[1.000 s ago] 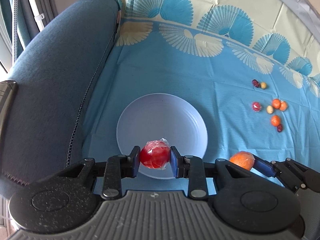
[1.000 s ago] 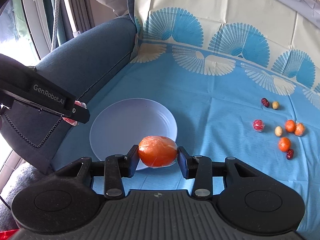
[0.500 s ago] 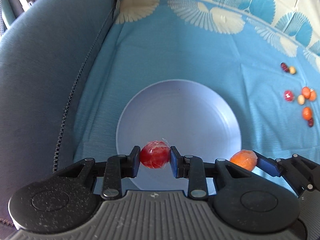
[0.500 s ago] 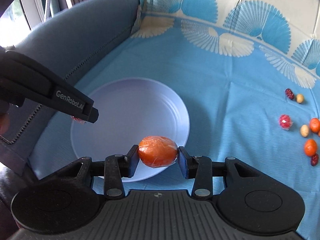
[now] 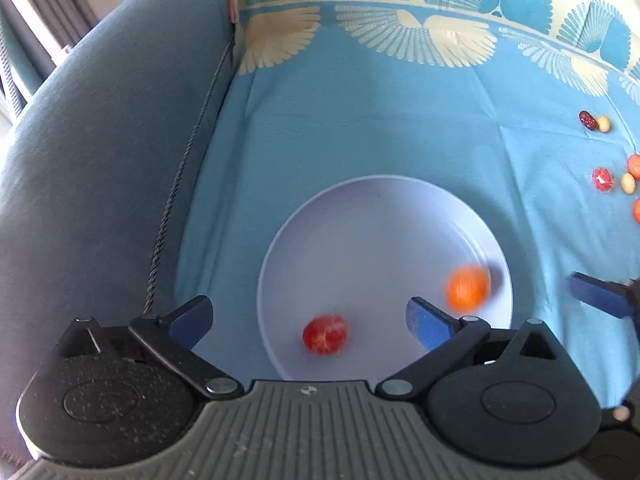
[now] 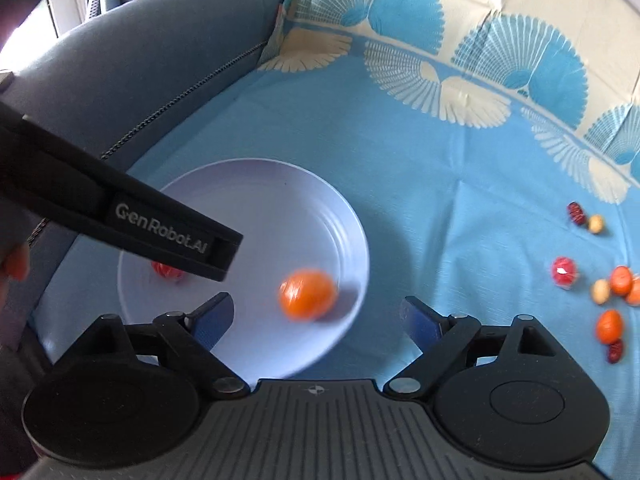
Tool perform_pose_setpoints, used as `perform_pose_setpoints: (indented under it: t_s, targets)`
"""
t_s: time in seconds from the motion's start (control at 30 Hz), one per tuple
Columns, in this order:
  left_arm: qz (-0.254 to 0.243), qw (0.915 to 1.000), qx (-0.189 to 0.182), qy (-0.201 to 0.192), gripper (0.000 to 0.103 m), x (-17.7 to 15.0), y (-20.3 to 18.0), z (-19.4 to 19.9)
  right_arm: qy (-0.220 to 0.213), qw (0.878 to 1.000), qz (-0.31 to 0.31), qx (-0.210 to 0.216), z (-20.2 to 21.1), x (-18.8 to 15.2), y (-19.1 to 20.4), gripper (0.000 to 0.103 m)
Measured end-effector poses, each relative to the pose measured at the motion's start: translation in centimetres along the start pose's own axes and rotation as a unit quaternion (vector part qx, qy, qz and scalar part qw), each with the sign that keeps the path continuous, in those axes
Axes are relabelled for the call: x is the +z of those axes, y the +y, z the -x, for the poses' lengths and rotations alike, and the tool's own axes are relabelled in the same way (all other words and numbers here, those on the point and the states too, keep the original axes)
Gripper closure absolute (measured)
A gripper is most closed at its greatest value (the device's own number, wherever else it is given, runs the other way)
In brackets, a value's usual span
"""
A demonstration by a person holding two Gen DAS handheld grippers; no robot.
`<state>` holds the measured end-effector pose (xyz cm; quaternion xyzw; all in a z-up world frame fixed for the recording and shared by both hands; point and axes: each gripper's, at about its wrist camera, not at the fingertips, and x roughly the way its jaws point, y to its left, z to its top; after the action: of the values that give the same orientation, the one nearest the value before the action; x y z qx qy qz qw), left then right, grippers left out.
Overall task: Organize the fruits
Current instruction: 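Carry both fruits over the plate and open both tools to drop them, then withdraw both tools from the plate and move toward the fruit cluster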
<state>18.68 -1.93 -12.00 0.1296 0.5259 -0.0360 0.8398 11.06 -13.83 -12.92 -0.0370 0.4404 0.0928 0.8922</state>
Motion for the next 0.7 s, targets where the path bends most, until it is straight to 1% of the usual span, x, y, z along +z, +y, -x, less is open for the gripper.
perform_pose_setpoints:
  t_s: [0.13,0.2,0.27,0.43,0.7]
  targets:
    - [0.009,0.9998,0.000,0.015,0.000,-1.6,0.5,2.3,-0.002,1.000,-0.005,0.005,3.6,-1.8,-0.2,0.004]
    - [0.013,0.9995,0.007,0.028,0.000,-2.7,0.3,3.6,-0.005,1.000,-0.007,0.000,5.6,-2.8,-0.2,0.004]
    - [0.015,0.9993,0.010,0.032,0.000,-3.8,0.4,5.2,-0.012,1.000,-0.019,-0.006,7.5,-3.5,-0.2,0.004]
    - [0.021,0.9996,0.002,0.017,0.000,-7.0,0.6,9.2,-0.043,0.997,-0.056,-0.015,11.9,-5.0,-0.4,0.003]
    - [0.025,0.9995,-0.002,-0.022,0.000,-10.7,0.2,14.8,-0.092,0.994,-0.055,-0.035,17.5,-7.0,0.0,0.001]
